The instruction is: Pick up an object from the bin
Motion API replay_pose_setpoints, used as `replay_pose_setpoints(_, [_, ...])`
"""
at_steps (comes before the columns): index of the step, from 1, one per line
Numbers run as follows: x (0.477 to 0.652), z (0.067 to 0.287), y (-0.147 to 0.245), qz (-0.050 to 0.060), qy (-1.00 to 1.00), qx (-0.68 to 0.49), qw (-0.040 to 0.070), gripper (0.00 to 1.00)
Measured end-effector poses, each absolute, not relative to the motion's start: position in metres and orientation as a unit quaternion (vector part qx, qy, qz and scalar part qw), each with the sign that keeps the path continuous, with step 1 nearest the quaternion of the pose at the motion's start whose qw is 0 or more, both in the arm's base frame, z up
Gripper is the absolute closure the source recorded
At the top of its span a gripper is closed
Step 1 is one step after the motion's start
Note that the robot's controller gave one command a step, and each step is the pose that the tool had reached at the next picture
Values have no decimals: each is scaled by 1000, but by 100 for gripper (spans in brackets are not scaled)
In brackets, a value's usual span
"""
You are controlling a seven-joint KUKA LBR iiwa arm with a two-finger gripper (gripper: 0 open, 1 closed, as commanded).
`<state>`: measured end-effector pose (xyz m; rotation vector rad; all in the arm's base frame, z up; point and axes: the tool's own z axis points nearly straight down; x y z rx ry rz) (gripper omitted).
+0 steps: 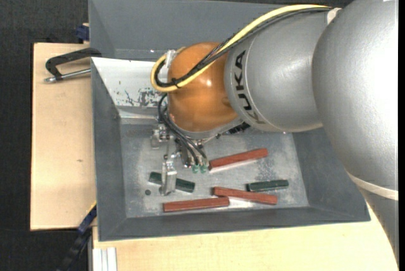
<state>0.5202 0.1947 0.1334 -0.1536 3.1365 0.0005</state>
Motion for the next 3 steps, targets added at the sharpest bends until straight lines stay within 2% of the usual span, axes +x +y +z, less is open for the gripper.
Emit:
replay_pose_setpoints(1, [510, 90, 179, 1, 994, -112, 1, 0])
replay_pose_setpoints(2, [512, 77, 164, 1, 994, -106, 0, 100])
replay_pose_setpoints(3, [512, 78, 164, 1, 994, -106, 0, 100])
